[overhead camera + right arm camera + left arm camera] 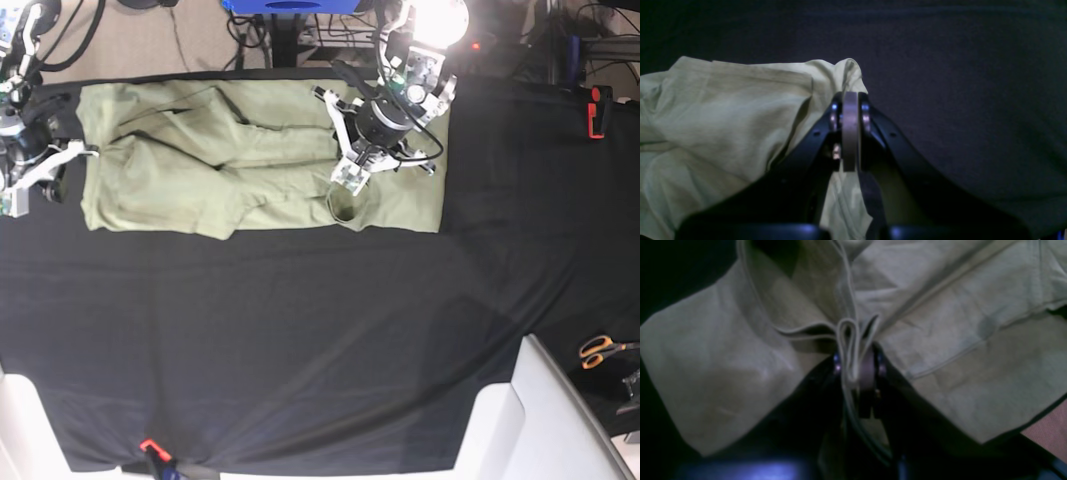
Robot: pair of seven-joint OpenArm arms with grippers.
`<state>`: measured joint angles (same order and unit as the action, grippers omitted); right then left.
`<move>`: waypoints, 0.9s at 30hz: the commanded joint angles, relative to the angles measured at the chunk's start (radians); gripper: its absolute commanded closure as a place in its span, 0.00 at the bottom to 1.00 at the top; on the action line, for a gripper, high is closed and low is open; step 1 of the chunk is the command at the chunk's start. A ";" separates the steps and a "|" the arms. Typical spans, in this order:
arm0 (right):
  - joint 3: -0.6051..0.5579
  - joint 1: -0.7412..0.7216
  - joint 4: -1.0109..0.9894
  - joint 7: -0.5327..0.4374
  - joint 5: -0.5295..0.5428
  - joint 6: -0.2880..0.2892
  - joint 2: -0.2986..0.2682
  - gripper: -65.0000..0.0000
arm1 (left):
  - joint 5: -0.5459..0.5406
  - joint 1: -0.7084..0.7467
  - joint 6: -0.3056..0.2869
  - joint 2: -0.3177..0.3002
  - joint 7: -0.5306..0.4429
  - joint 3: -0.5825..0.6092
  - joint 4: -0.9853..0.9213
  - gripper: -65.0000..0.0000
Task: Fold the T-shirt properly
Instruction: 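Grasp the strip's end with the left gripper and fold it toward the middle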
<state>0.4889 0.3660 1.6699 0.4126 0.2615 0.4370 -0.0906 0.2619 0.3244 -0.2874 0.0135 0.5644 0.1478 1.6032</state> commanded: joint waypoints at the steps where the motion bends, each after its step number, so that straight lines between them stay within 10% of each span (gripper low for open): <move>1: 0.004 -0.003 0.022 -0.022 0.012 0.001 -0.011 0.99 | -0.005 -0.003 -0.002 0.004 -0.020 0.003 0.015 1.00; 27: 0.004 -0.005 0.022 -0.022 0.012 0.000 -0.011 0.99 | -0.005 -0.038 -0.002 0.006 -0.007 0.077 -0.027 1.00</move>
<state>0.4889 0.3637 1.6699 0.4126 0.2615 0.4339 -0.0906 0.2619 0.2852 -0.2909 0.0147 0.5674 0.2241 1.5639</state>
